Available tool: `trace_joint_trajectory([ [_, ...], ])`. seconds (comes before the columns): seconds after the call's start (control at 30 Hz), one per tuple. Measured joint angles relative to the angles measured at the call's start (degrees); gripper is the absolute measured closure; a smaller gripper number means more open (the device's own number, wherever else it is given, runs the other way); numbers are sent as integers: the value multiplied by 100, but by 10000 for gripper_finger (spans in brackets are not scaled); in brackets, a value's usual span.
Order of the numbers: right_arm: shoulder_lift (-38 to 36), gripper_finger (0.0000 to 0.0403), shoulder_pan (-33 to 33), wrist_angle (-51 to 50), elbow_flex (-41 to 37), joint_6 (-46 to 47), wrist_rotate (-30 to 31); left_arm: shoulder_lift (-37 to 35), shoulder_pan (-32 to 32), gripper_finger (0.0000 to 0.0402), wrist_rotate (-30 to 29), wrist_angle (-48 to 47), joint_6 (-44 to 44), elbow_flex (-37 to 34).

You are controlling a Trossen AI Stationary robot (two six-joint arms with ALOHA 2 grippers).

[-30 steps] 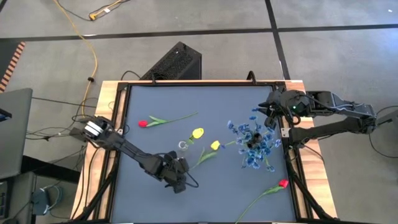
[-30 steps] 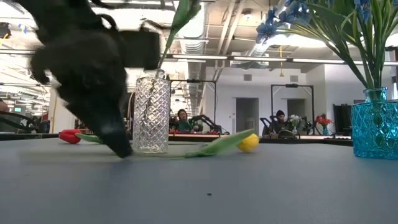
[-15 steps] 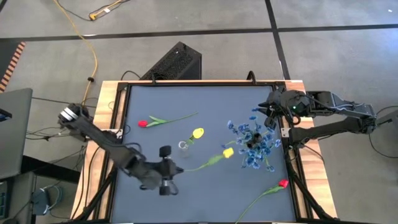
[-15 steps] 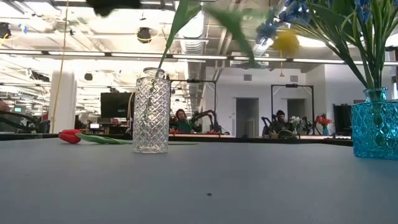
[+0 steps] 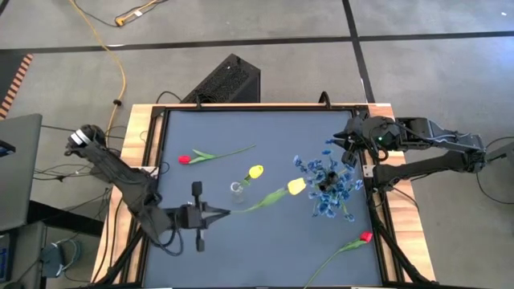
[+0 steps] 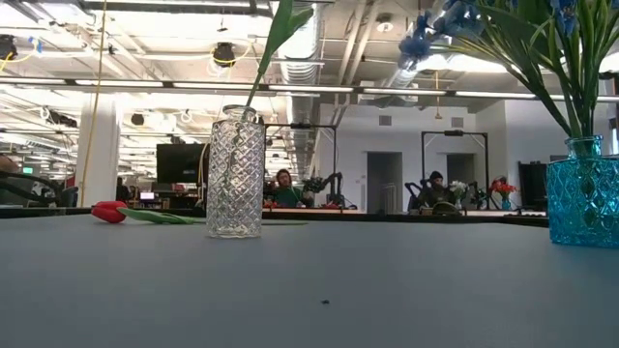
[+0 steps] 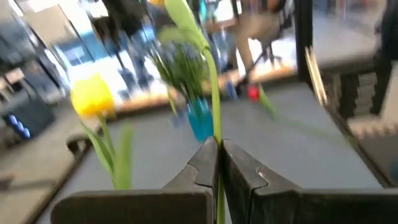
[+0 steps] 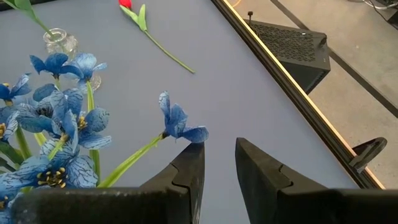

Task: Sort flowers into vase by color
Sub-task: Put the yellow flower into the transparent vase

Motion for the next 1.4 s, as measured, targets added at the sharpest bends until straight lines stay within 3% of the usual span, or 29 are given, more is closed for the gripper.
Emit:
trace_joint_trajectory([
  [0.27, -2, 287, 0, -4, 0, 24, -6, -255, 719, 401, 807, 4963, 2131, -1730],
  [0.37, 0, 287, 0, -7, 0, 57, -11, -257, 1094, 401, 1245, 6484, 2230, -2422],
  [0.47, 0, 287, 0, -9, 0, 55, -11, -237, 1495, 401, 1618, 7369, 1865, -2985],
  [0.67, 0, 287, 2, -6, 0, 53, -11, -236, 2133, 401, 1899, 7559, 1065, -3467],
  [0.9, 0, 287, 0, -3, 0, 51, -9, 237, 2585, 401, 2599, 7917, 726, -3471],
  [1.17, 0, 287, 0, -1, 0, 51, -7, 1410, 2692, 401, 2559, 8202, 433, -3080],
  [1.4, 0, 287, 9, -14, 0, 51, -7, 1655, 2724, 401, 2206, 8208, 683, -2804],
])
